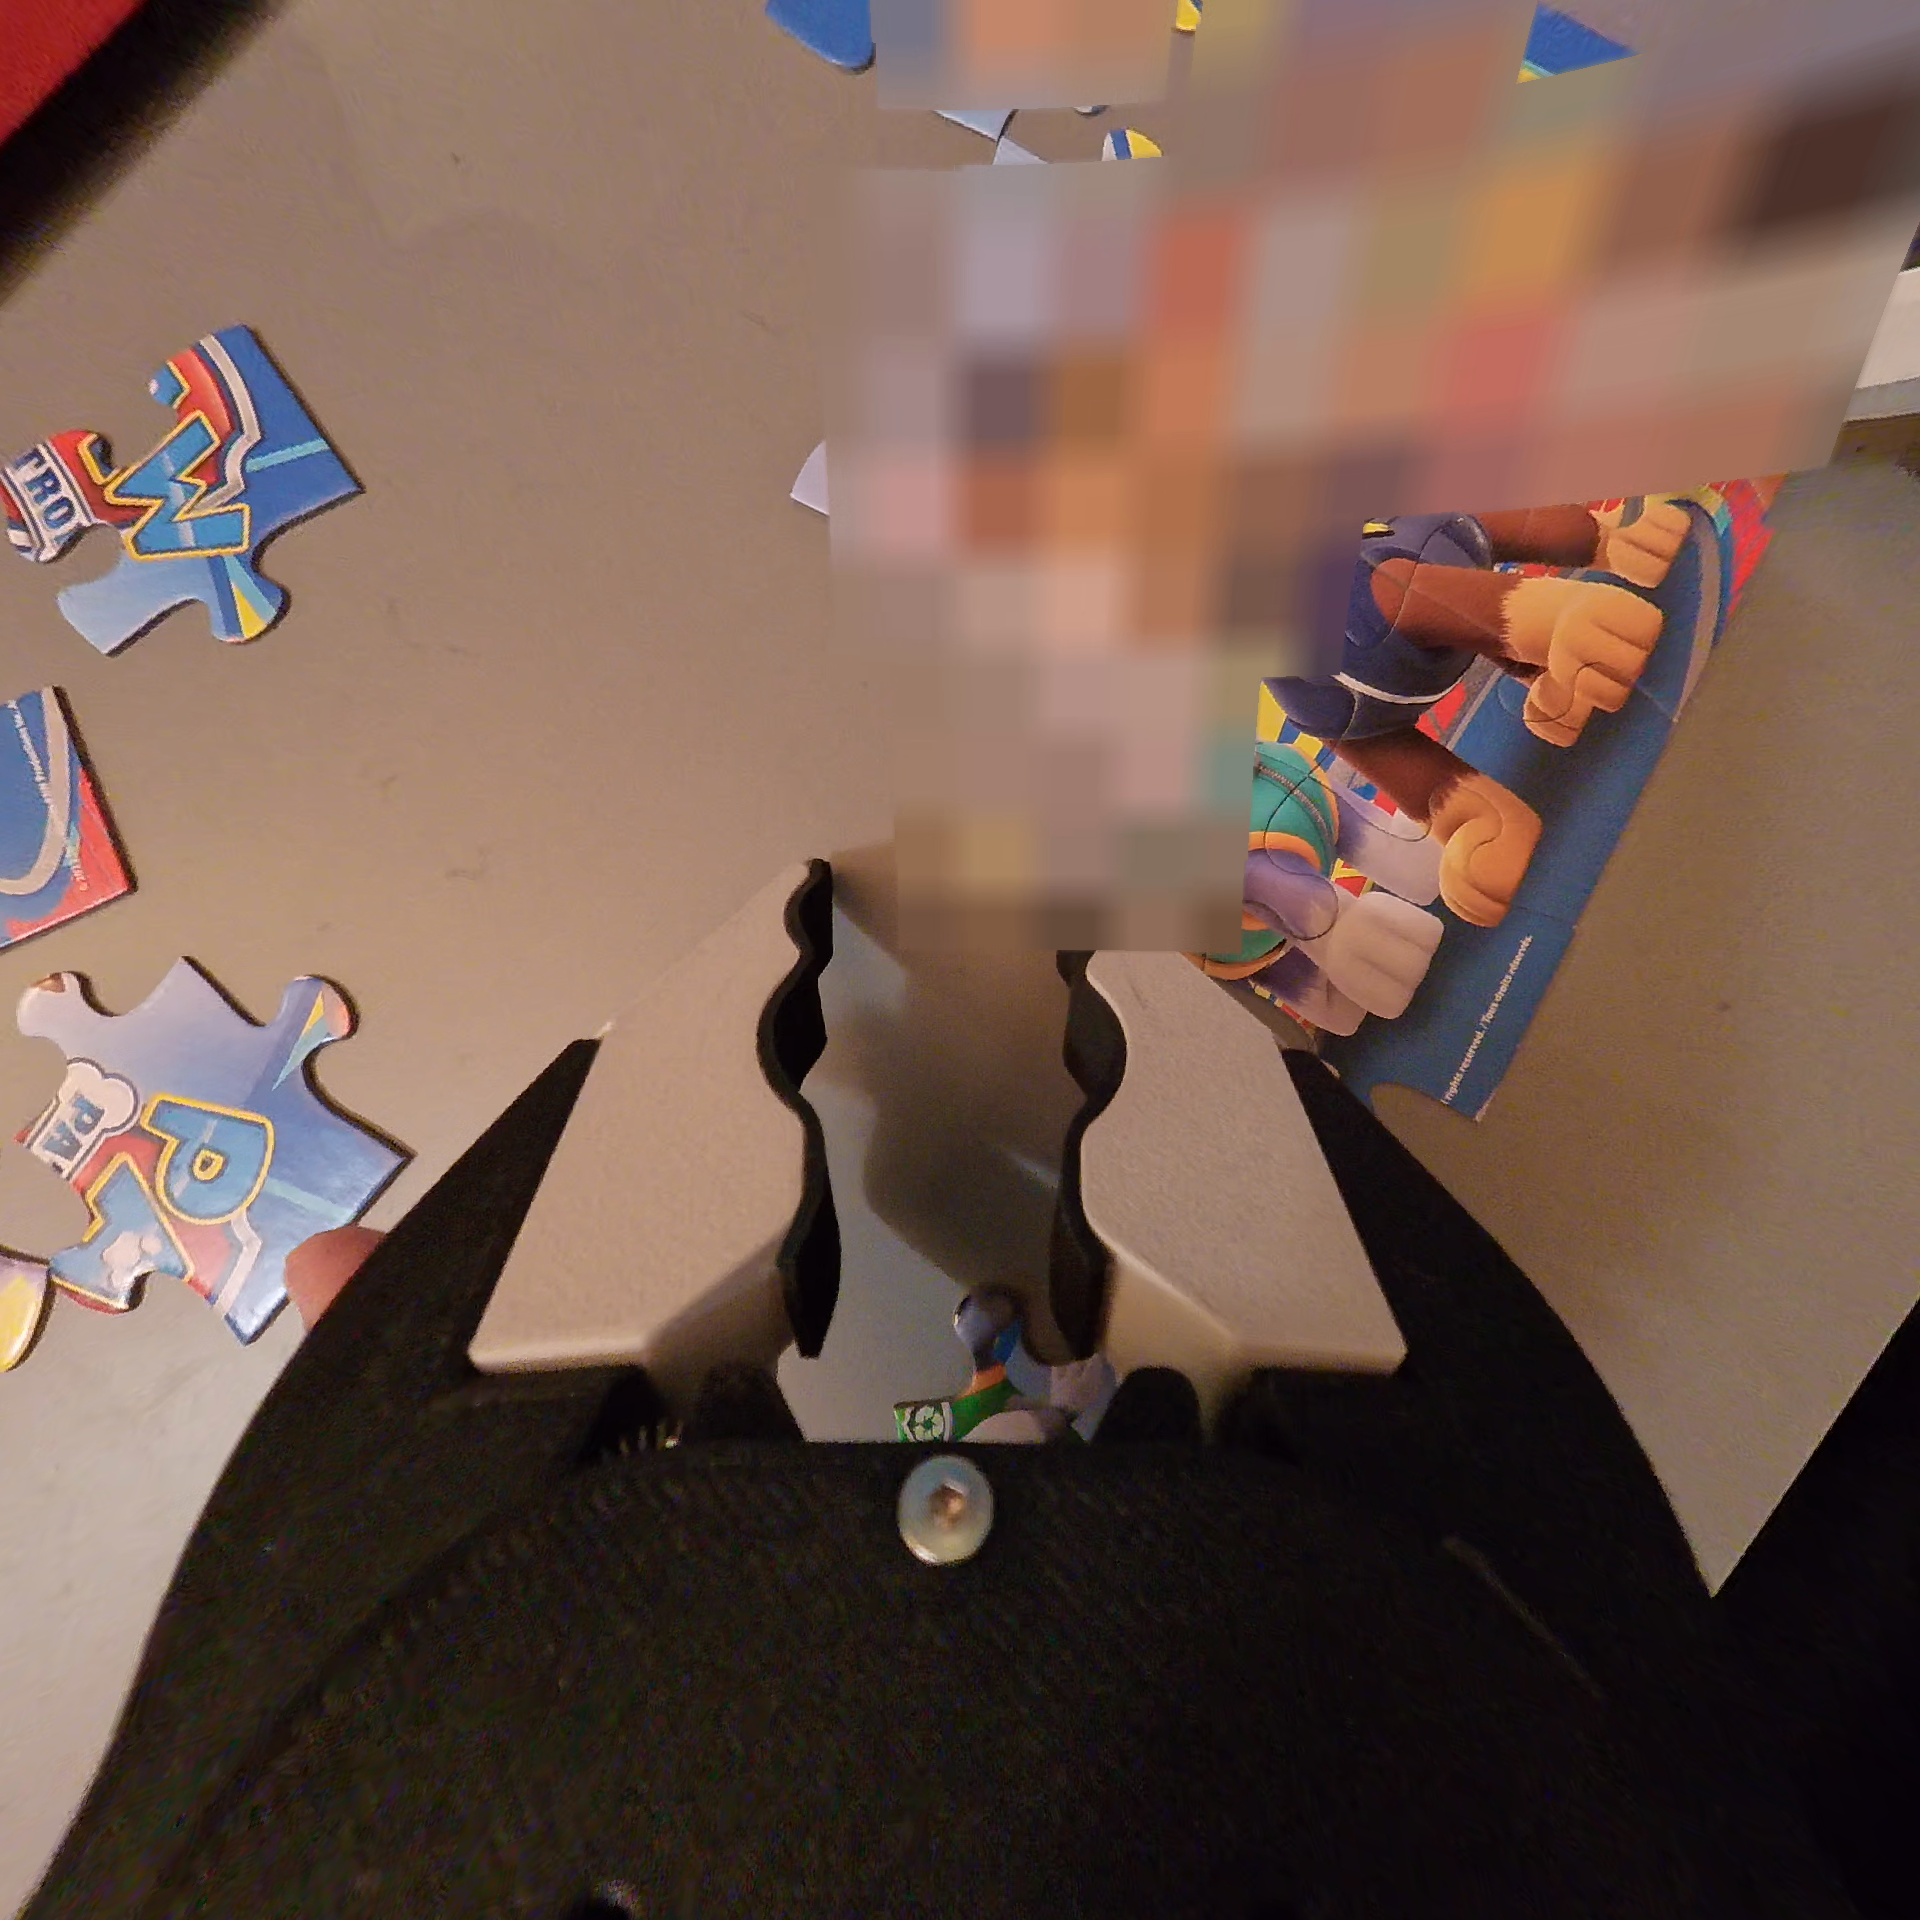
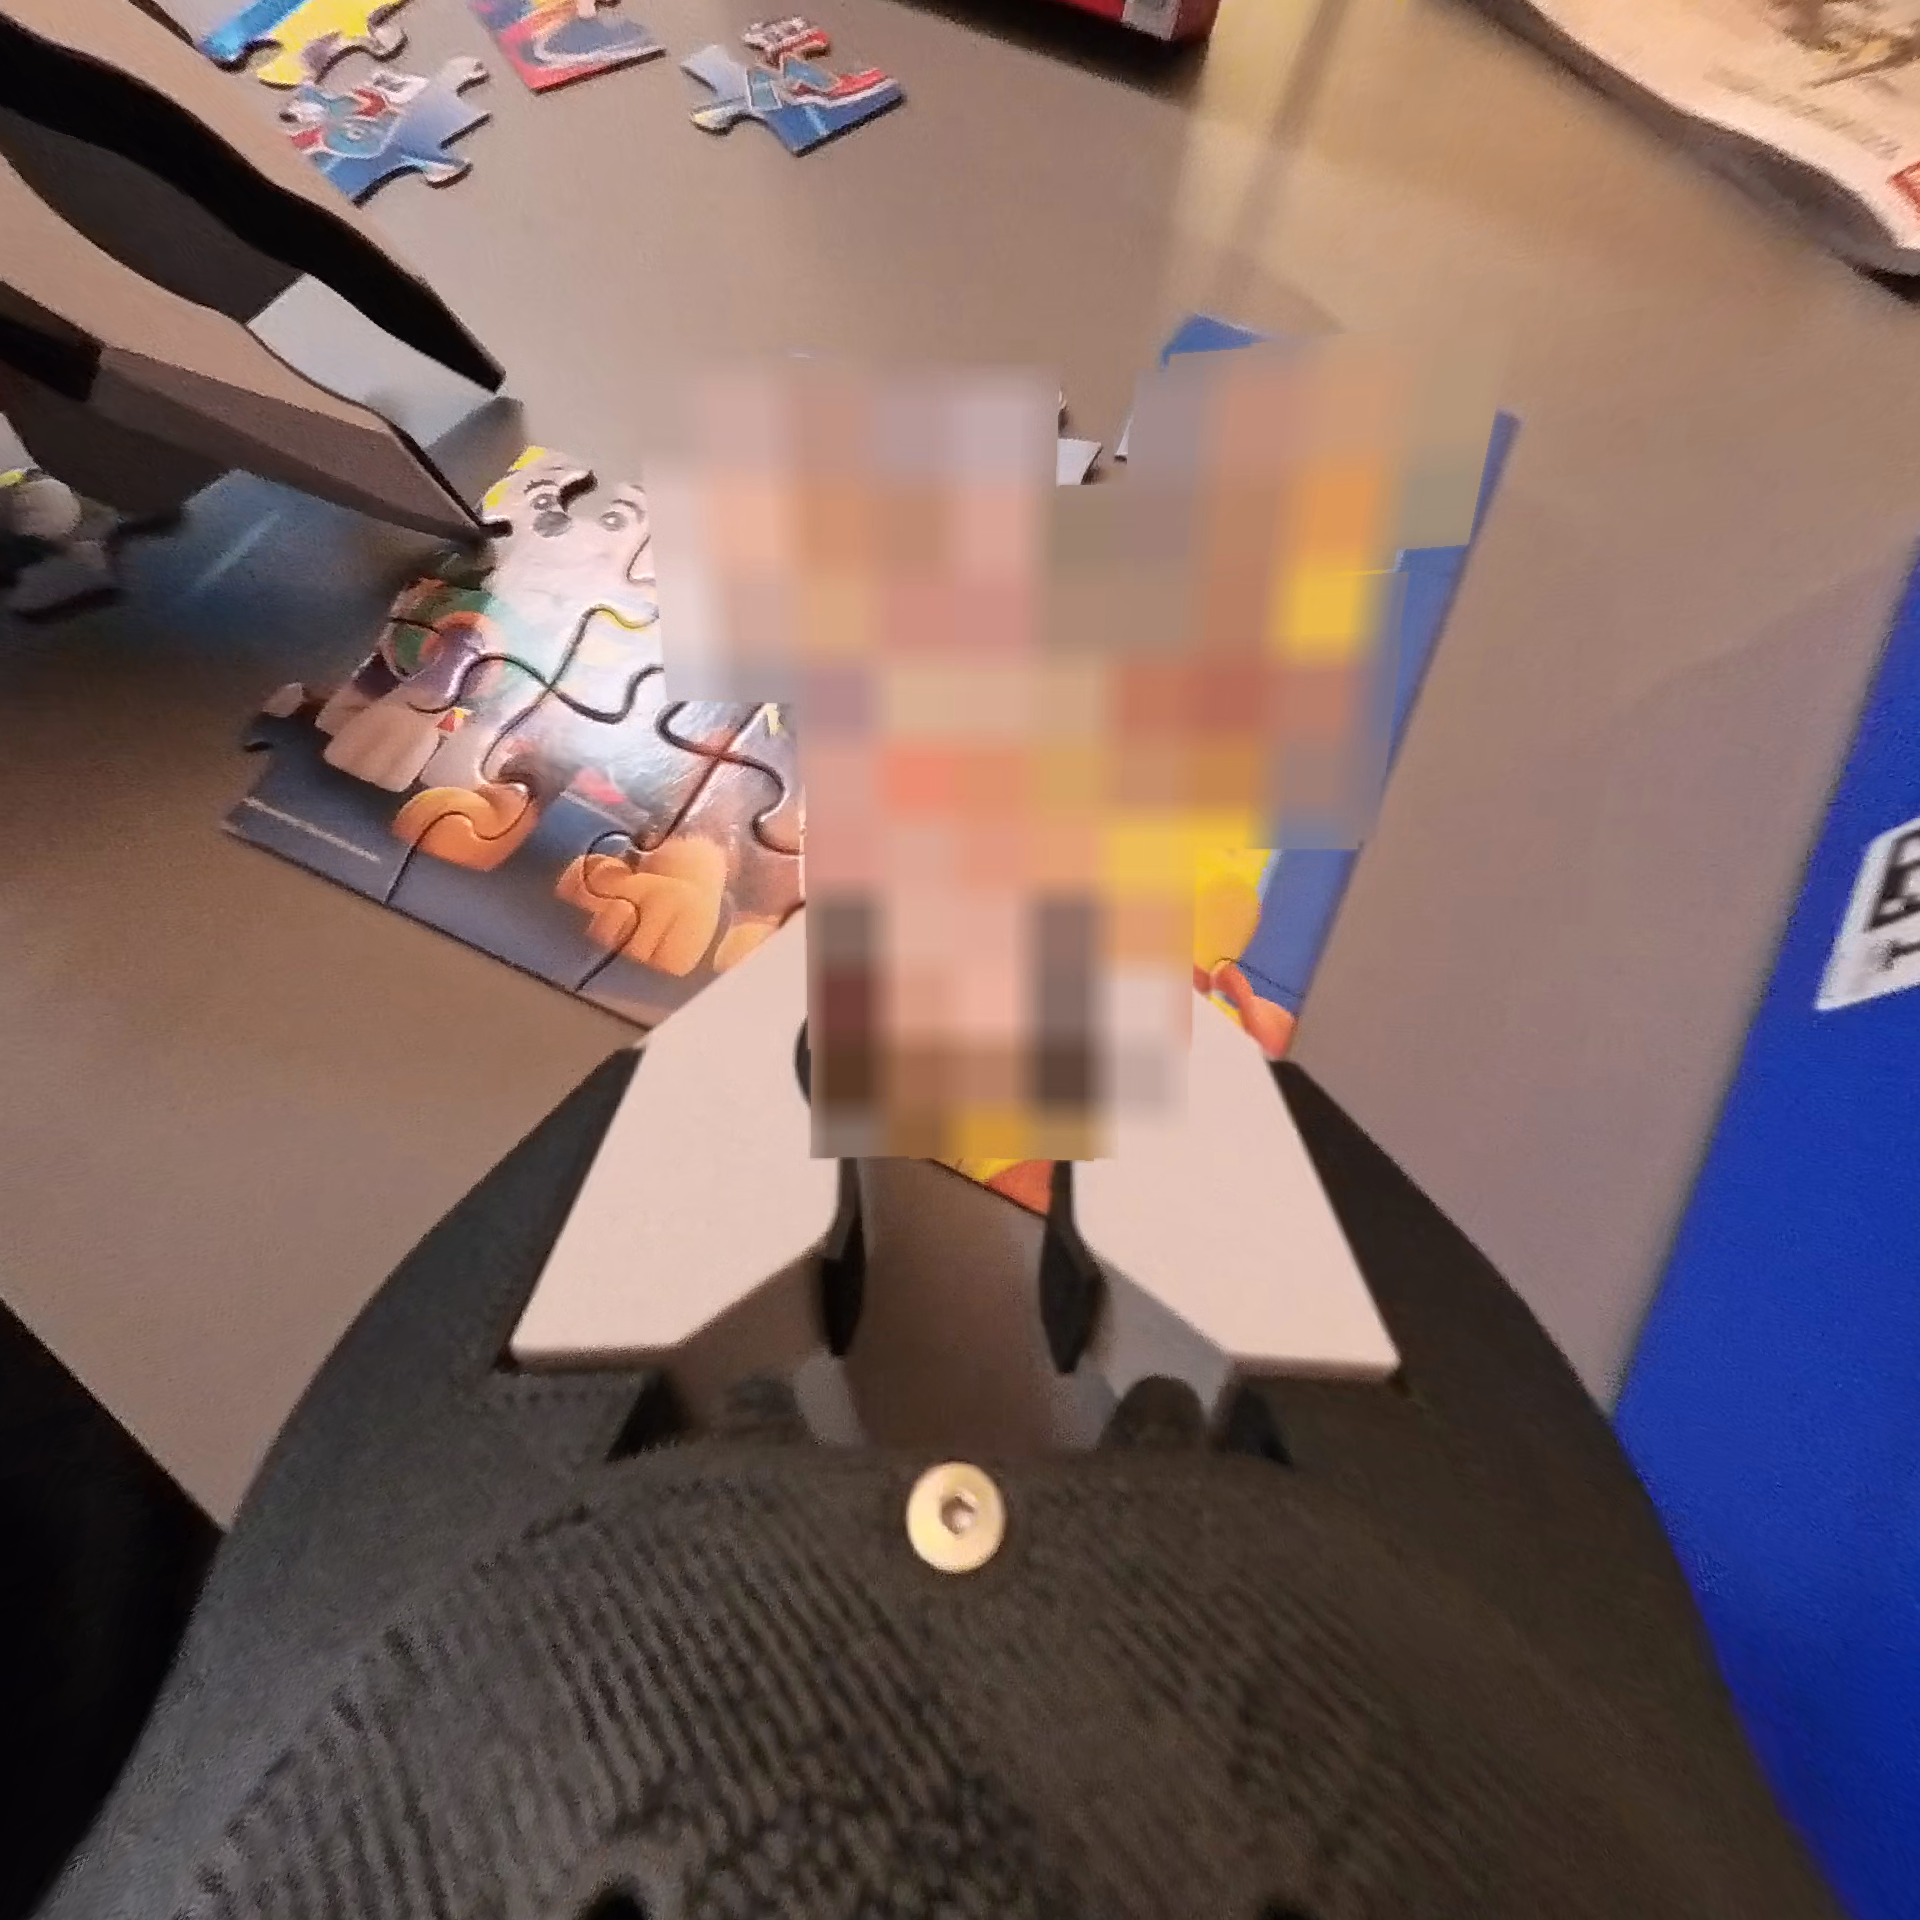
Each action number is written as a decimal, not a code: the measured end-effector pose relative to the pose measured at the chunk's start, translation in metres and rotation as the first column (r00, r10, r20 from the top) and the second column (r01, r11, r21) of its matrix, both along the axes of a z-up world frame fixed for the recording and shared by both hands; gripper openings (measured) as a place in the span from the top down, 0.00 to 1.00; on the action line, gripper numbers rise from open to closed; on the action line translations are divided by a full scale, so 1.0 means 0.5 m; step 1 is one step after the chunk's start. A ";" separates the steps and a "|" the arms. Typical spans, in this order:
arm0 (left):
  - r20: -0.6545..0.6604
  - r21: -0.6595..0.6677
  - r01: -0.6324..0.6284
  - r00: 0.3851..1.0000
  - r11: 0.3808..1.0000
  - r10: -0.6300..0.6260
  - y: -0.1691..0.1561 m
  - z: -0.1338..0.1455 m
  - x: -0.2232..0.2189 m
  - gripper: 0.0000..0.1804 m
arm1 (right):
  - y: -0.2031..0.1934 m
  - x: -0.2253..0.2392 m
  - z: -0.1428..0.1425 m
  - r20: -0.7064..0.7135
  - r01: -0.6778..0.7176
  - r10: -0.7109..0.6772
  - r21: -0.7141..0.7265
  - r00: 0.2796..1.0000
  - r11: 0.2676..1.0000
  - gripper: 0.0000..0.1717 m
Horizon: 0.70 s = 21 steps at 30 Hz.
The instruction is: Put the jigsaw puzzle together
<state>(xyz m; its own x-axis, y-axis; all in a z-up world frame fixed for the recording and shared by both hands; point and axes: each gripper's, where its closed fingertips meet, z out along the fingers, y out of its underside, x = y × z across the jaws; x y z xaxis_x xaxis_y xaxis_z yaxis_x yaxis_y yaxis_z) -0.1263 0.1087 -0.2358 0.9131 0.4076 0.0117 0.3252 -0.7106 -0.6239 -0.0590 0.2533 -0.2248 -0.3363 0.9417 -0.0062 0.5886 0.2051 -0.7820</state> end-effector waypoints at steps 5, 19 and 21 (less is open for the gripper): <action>-0.005 -0.002 -0.001 1.000 1.000 0.001 0.000 0.000 -0.001 0.77 | -0.034 -0.015 -0.009 0.043 -0.079 0.080 -0.022 0.996 0.997 0.91; -0.003 0.011 0.027 1.000 1.000 -0.027 0.016 0.000 0.000 0.77 | -0.041 -0.027 -0.008 0.037 -0.108 0.107 0.048 0.994 0.993 0.89; -0.003 0.012 0.030 1.000 0.999 -0.030 0.018 0.000 0.000 0.77 | -0.044 -0.028 -0.004 0.025 -0.114 0.113 0.050 0.993 0.992 0.88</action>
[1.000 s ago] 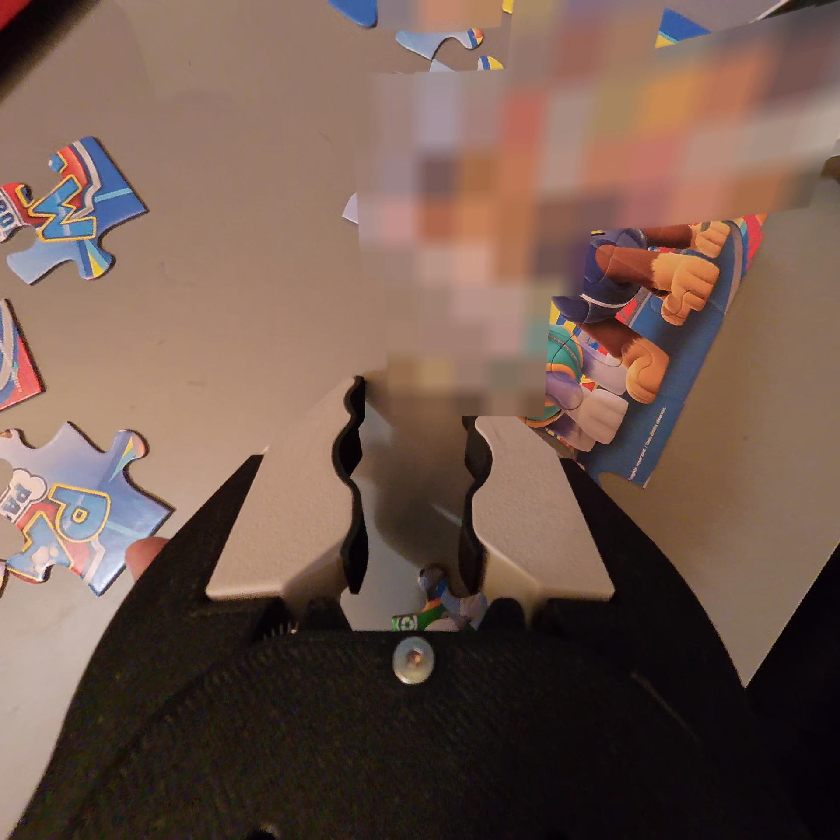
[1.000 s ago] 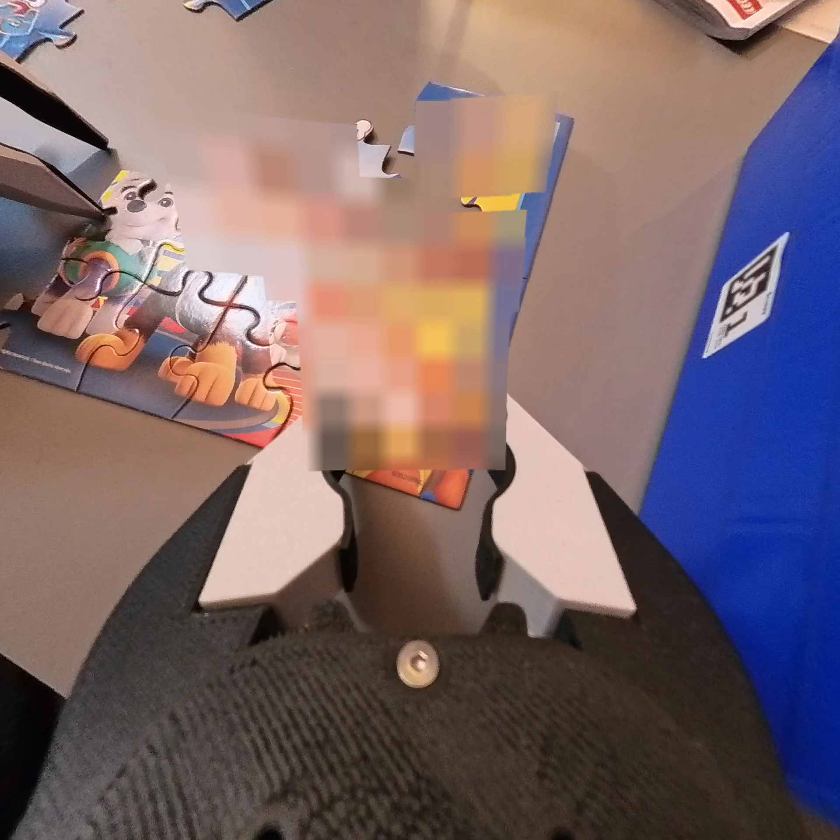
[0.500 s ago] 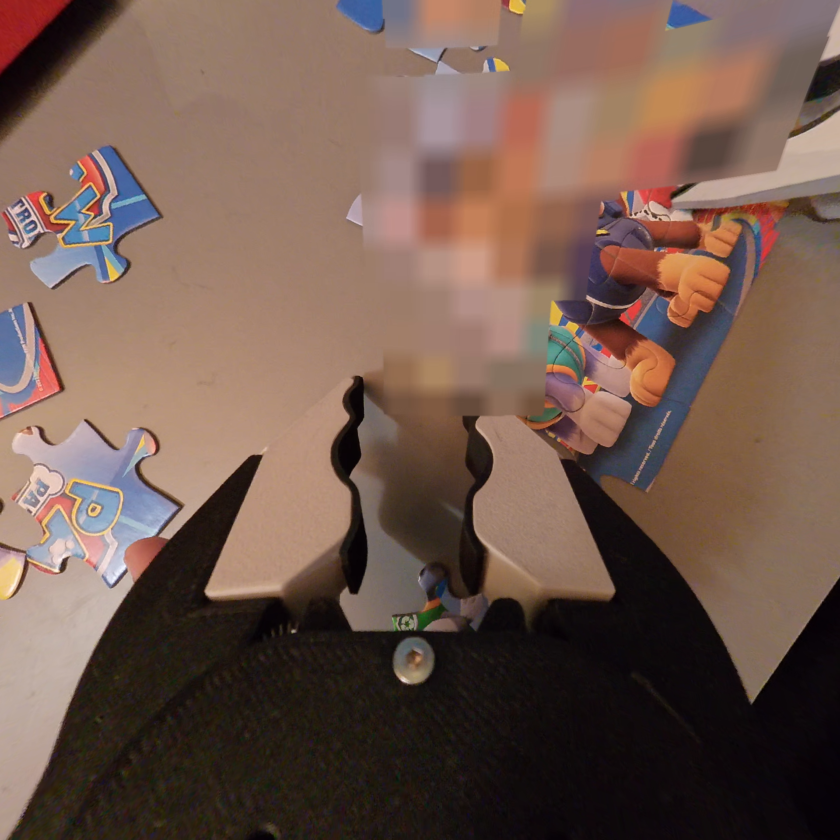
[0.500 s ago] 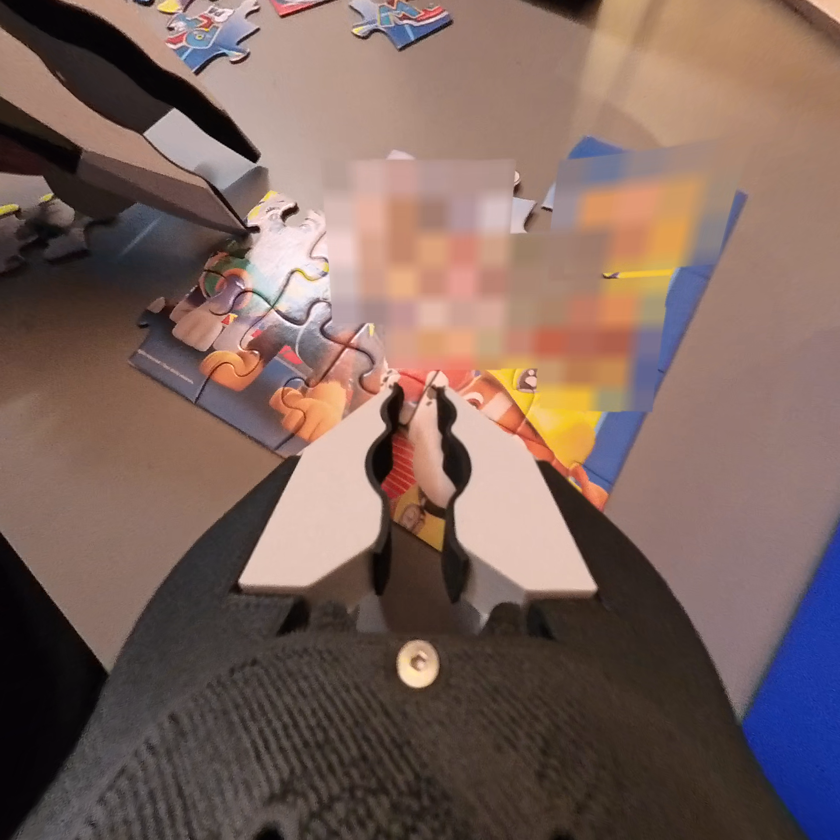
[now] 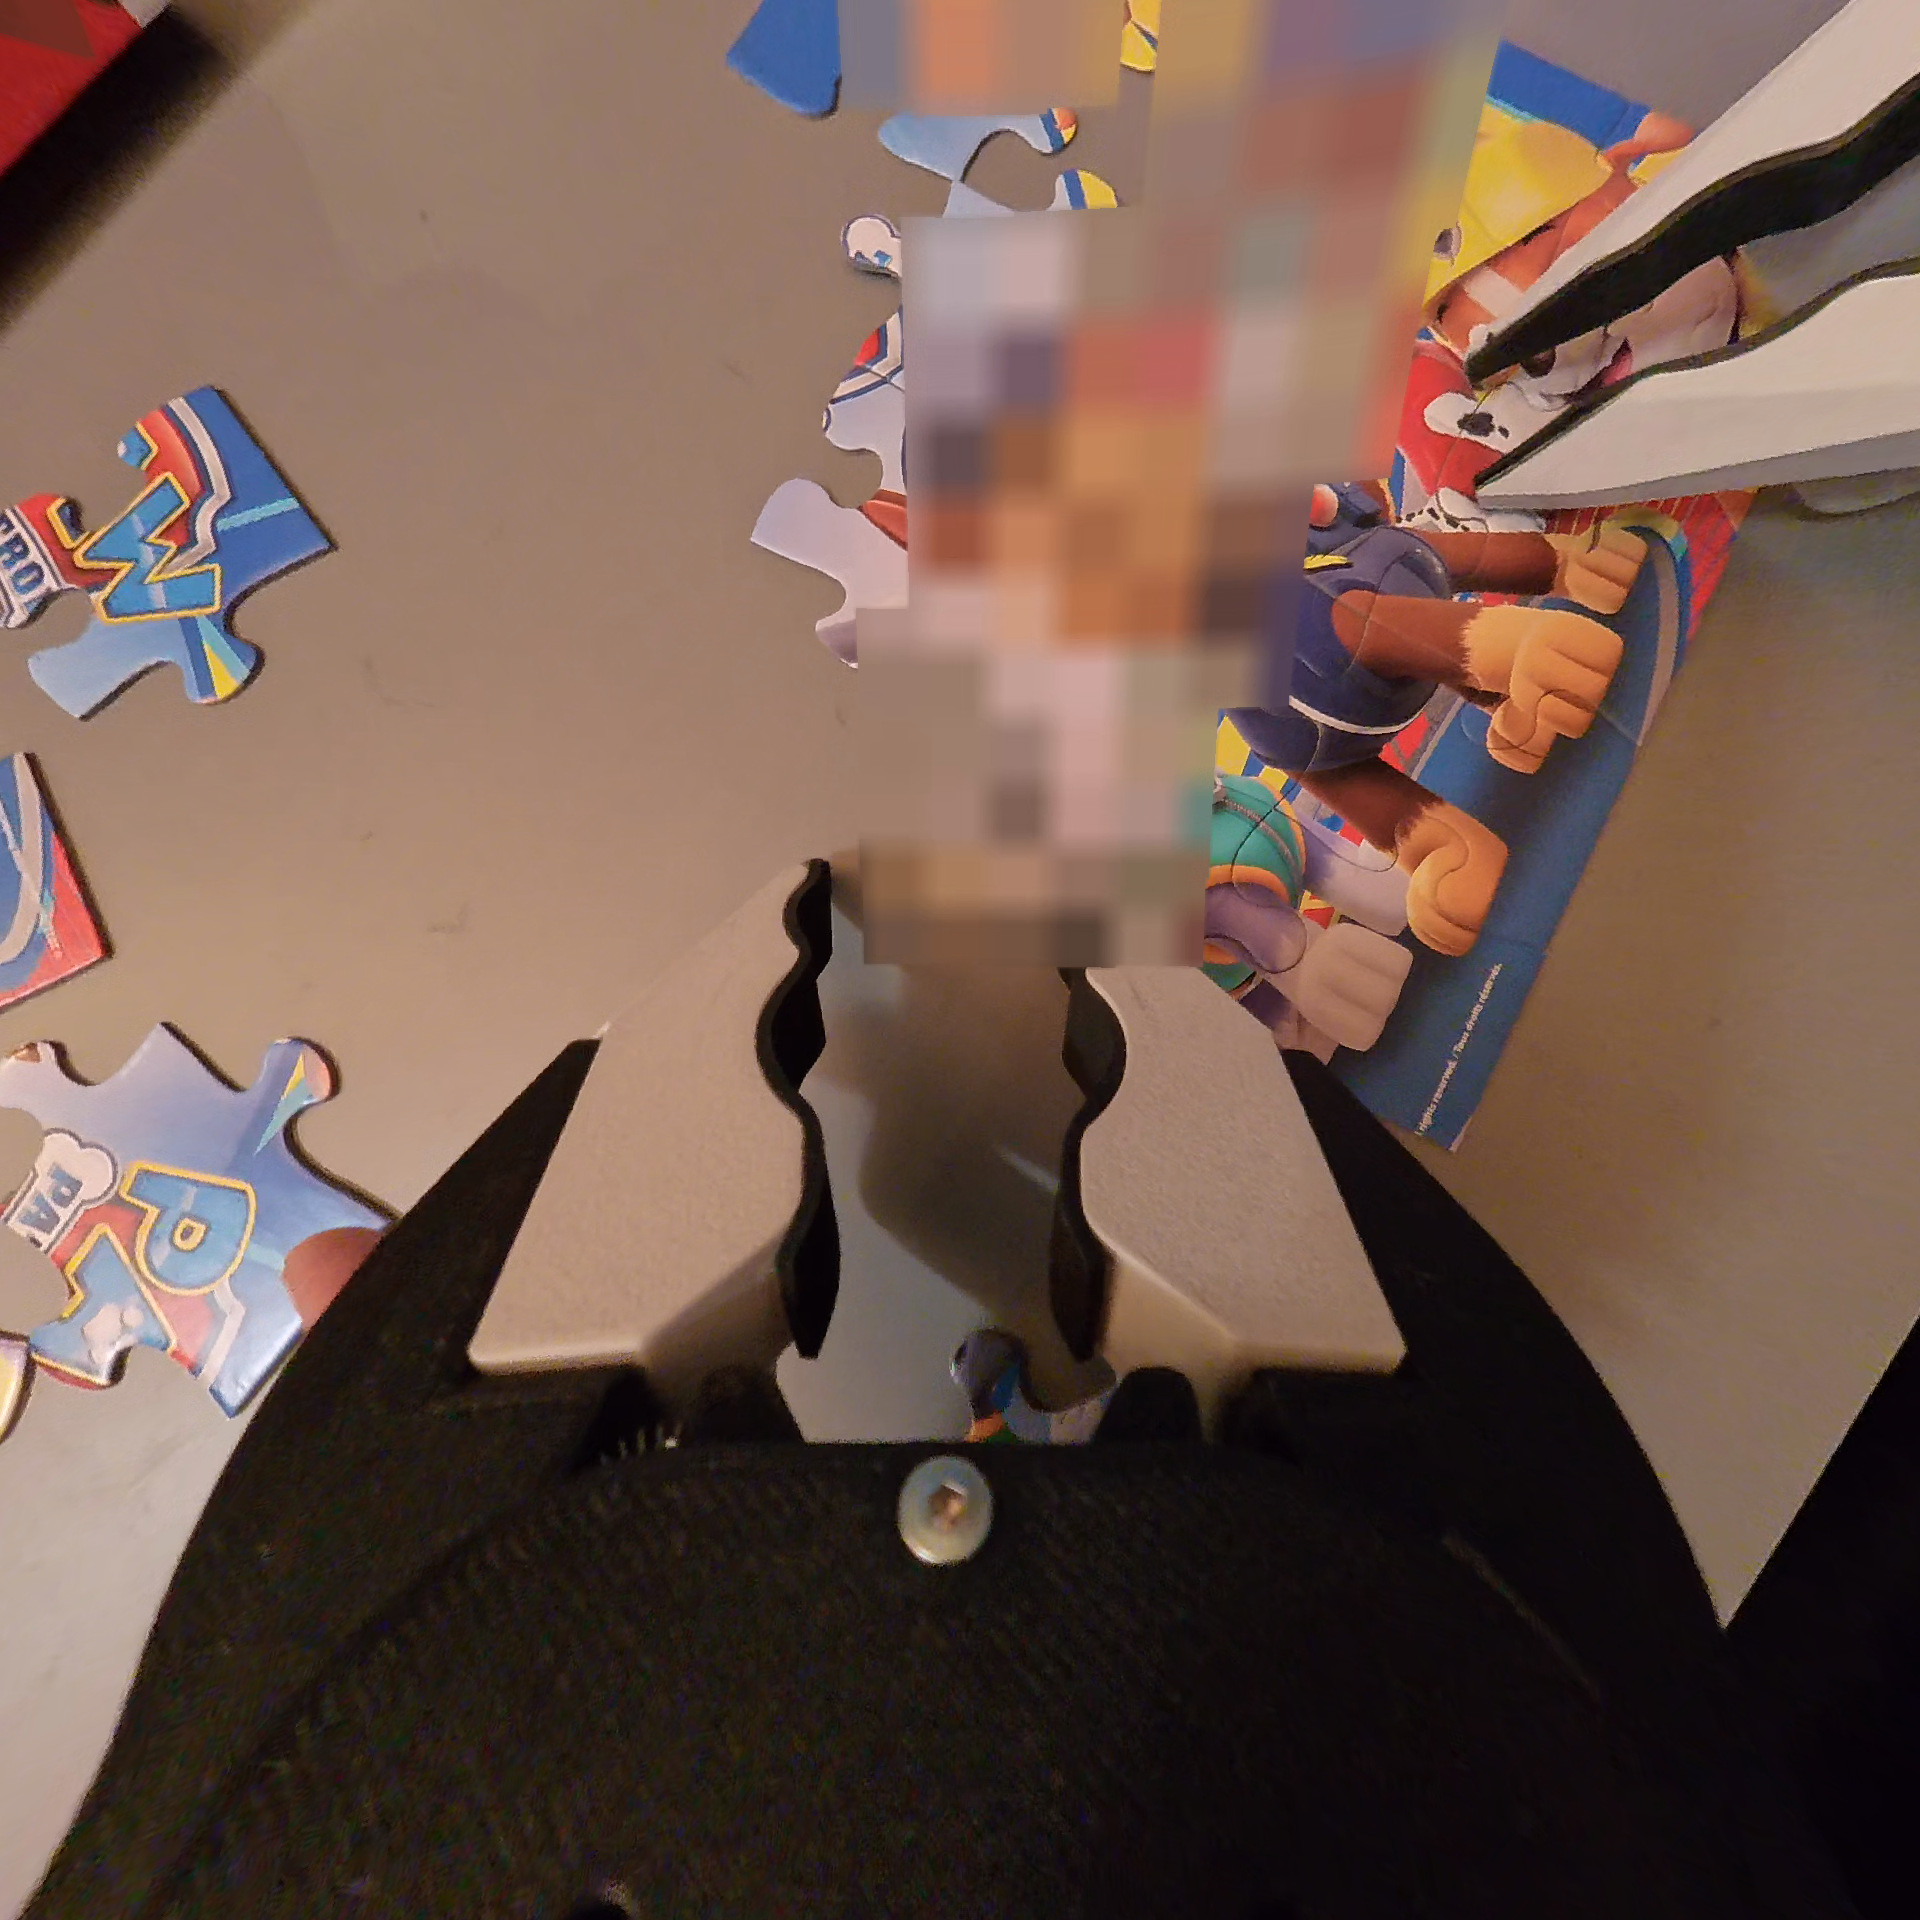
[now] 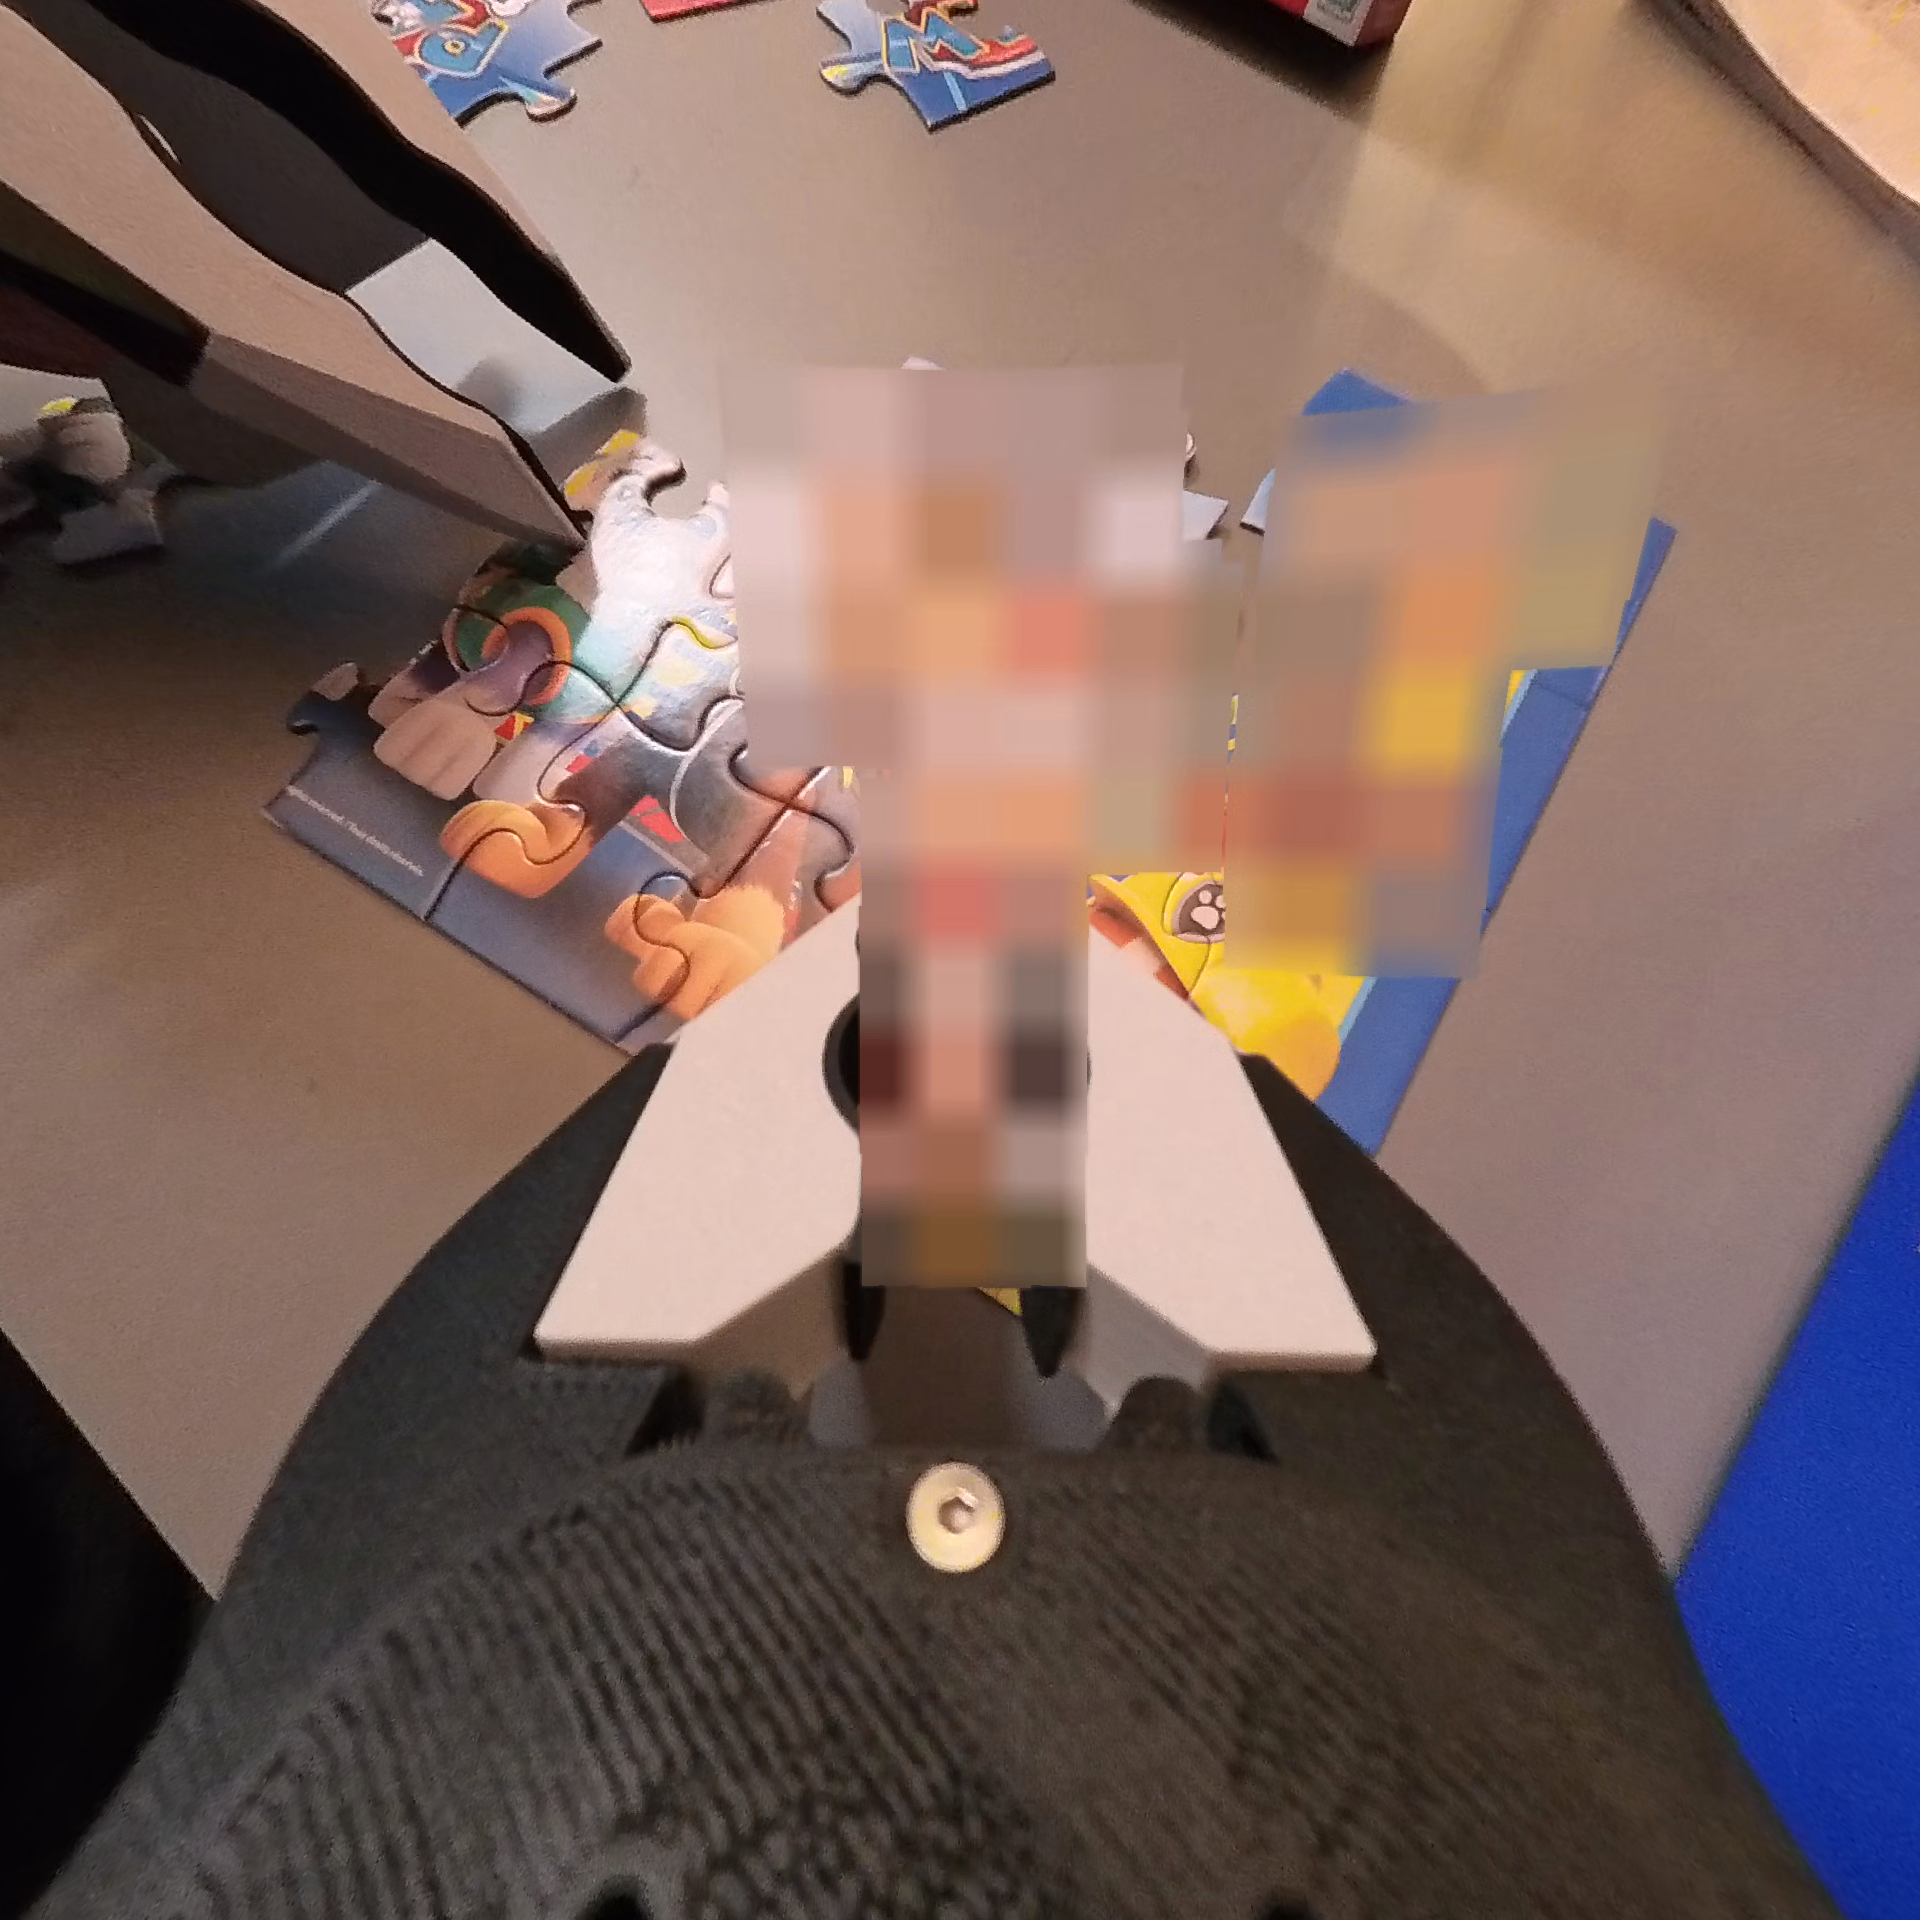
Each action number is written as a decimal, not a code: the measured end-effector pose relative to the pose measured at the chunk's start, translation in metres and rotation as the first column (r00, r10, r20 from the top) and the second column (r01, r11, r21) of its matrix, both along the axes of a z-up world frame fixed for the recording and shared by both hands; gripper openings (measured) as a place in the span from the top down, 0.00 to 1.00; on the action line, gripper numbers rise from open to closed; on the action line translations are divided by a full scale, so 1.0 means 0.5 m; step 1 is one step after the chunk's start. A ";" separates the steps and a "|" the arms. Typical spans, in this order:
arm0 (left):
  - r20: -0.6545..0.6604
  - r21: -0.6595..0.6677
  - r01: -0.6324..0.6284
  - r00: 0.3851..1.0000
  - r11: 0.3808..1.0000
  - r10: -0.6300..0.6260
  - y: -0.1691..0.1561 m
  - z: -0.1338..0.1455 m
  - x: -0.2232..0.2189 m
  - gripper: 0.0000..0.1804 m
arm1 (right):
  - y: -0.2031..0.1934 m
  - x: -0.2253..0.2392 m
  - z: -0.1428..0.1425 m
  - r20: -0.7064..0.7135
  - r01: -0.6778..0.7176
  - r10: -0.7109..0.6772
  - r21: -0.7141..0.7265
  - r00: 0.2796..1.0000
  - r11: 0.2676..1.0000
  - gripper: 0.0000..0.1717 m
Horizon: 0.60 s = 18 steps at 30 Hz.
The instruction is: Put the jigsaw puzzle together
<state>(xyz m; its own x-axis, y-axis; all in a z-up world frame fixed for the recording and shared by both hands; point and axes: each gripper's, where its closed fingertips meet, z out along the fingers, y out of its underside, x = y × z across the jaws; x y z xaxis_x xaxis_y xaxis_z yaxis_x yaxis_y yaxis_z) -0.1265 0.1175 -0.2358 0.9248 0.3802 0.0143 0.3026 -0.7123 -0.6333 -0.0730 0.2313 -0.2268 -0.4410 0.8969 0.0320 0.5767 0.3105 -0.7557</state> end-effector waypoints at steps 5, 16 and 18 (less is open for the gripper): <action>0.008 0.001 0.001 1.000 1.000 -0.001 0.001 -0.001 0.000 0.77 | -0.003 -0.005 -0.002 -0.002 -0.008 0.008 0.015 1.000 1.000 0.89; -0.025 0.009 0.001 1.000 1.000 0.000 0.007 0.013 -0.001 0.75 | -0.009 -0.005 -0.010 0.012 -0.009 0.009 -0.014 1.000 1.000 1.00; -0.049 0.023 0.019 0.999 1.000 -0.018 0.017 0.025 0.003 0.73 | -0.009 -0.005 -0.010 0.011 -0.004 0.004 -0.016 1.000 1.000 1.00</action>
